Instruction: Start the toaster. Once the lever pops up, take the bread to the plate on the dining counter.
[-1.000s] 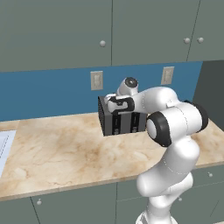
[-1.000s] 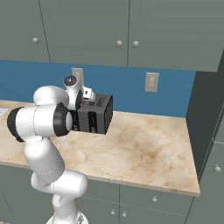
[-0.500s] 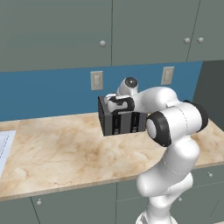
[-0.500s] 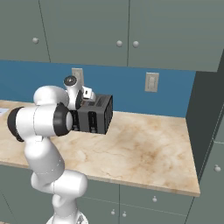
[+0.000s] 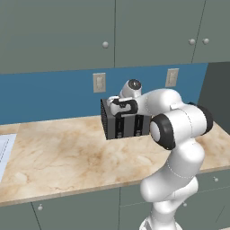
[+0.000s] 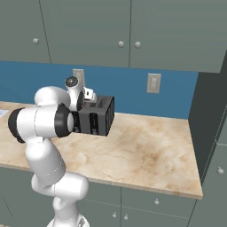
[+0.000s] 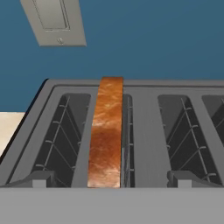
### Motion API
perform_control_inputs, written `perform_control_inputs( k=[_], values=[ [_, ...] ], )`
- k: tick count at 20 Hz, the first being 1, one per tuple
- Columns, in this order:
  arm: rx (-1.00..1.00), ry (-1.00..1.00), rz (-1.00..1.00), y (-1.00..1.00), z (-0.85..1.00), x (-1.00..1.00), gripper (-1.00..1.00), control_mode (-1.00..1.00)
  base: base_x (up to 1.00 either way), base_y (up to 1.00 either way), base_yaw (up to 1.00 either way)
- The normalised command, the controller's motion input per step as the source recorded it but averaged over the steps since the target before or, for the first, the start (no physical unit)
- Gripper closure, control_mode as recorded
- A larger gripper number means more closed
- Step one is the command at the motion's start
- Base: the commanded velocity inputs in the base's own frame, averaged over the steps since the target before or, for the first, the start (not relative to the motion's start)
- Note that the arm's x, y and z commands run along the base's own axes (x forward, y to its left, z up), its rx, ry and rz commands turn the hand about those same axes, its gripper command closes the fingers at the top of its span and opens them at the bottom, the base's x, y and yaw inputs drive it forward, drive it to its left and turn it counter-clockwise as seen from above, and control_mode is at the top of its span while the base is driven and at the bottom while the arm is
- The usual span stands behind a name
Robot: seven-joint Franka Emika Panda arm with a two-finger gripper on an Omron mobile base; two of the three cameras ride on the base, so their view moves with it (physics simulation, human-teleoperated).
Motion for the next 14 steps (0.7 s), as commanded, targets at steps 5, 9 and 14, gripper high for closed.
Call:
perform_control_inputs(
  k=[5, 9, 14],
  values=[
    [0.0, 0.0, 0.0, 0.0, 0.0, 0.0, -1.0, -1.0, 0.0, 0.0, 0.0],
    [0.0, 0.0, 0.0, 0.0, 0.0, 0.0, 1.0, -1.0, 0.0, 0.0, 0.0],
    [0.0, 0.0, 0.0, 0.0, 0.0, 0.0, 1.0, -1.0, 0.0, 0.0, 0.0]
  ],
)
